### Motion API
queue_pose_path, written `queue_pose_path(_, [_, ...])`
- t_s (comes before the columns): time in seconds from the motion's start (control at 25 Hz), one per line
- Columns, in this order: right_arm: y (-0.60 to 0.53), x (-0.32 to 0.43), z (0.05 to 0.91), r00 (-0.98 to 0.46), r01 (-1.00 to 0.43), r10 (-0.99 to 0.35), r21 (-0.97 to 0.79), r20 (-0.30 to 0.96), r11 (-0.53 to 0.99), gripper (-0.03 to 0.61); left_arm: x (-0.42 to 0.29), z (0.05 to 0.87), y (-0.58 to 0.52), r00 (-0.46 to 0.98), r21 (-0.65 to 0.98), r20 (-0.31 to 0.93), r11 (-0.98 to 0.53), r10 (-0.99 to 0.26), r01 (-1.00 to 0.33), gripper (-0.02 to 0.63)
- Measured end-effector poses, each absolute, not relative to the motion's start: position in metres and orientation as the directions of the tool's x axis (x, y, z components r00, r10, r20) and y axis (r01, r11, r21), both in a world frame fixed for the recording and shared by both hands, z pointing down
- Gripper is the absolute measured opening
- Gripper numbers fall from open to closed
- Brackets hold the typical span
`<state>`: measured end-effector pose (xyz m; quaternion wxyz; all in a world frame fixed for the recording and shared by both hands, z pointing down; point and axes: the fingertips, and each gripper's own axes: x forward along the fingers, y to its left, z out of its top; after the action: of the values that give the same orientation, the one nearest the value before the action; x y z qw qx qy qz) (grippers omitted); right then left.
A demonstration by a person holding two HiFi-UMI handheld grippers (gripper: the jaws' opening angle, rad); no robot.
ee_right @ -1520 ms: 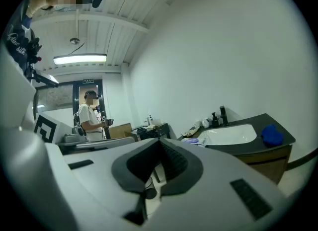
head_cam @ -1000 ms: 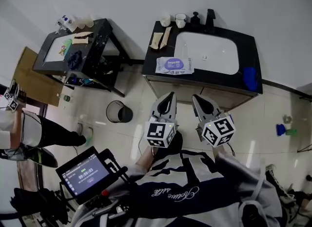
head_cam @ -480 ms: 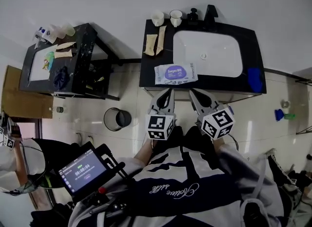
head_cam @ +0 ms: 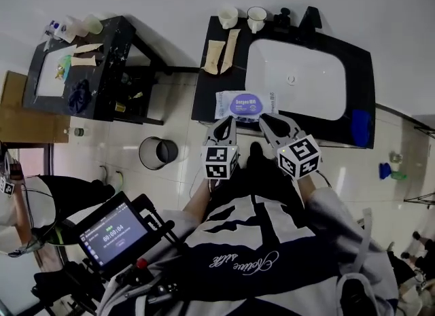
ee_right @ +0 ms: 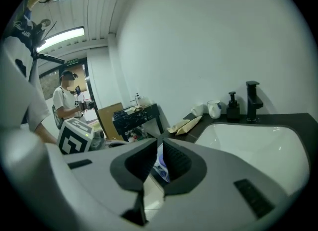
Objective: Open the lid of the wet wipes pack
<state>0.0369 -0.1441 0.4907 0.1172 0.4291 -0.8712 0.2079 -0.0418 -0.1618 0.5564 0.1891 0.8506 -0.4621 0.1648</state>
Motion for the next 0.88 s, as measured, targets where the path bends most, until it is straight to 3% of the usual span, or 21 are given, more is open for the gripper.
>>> queue_pose_path(0.44, [-0.184,0.017,0.566,-0.681,-0.645,-0.467,-0.162,0.564,0.746,0.095,-0.033,0.615,-0.188,0.413,0.123,0.602,-0.432,-0.684,-0.894,-0.002])
queue_pose_path(0.88, [-0.189,0.001,0.602,-0.651,-0.492,-0.352,-0.021,0.673,0.87,0.11,-0.04,0.636,-0.175,0.394,0.15,0.658,-0.401,-0.641,-0.904,-0.002])
